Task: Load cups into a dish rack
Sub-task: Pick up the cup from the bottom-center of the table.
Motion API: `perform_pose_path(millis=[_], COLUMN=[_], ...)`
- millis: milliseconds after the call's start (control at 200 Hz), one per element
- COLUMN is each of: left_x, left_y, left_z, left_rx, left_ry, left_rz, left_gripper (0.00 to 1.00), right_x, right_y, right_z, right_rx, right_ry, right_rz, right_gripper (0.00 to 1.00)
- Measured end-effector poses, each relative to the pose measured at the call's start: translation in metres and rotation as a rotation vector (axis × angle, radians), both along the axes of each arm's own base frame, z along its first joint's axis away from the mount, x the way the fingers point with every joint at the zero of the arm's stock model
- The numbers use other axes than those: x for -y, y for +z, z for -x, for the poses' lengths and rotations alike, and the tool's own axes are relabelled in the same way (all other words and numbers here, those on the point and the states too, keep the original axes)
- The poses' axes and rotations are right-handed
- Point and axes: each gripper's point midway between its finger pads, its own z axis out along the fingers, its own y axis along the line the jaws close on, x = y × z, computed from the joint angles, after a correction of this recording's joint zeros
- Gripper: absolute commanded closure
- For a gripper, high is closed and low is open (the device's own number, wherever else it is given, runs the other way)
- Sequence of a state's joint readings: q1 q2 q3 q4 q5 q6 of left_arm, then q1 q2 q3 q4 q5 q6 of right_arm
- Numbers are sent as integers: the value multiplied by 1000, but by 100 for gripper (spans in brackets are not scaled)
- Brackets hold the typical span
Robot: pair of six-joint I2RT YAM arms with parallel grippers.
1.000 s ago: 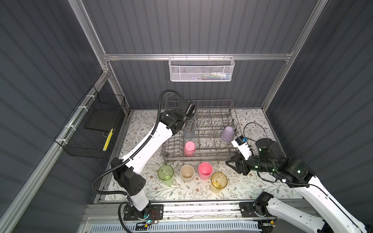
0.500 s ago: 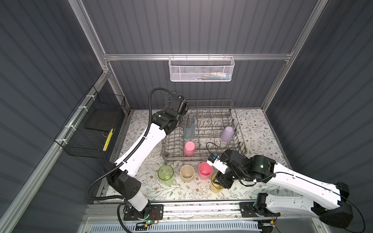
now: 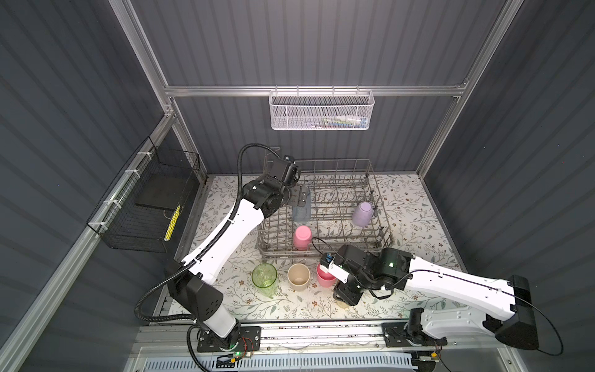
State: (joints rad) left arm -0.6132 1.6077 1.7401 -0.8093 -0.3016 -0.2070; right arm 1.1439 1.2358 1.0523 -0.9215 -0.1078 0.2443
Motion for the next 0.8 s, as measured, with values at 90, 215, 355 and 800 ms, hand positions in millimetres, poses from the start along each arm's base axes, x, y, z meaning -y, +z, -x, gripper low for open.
perform_pose_path(millis=[90,215,355,800], left_x=[0,-2,-2,-10], left_y=[0,-1,-3,10], left_z=[0,1,2,5], left_rx=[-1,-3,-6,22], left_ry=[-2,-1,-4,6], left_rz=[4,7,8,30], left_gripper=[0,0,0,0], right_x=[0,3,4,18], right_y=[-6,-15,-20,-21], right_z=[-1,-3,-6,-5], right_rx=[-4,-5,1,24], right_ry=[-6,-19,-29,-34], right_rz=[27,65,90,188], right_gripper=[54,57,67,100])
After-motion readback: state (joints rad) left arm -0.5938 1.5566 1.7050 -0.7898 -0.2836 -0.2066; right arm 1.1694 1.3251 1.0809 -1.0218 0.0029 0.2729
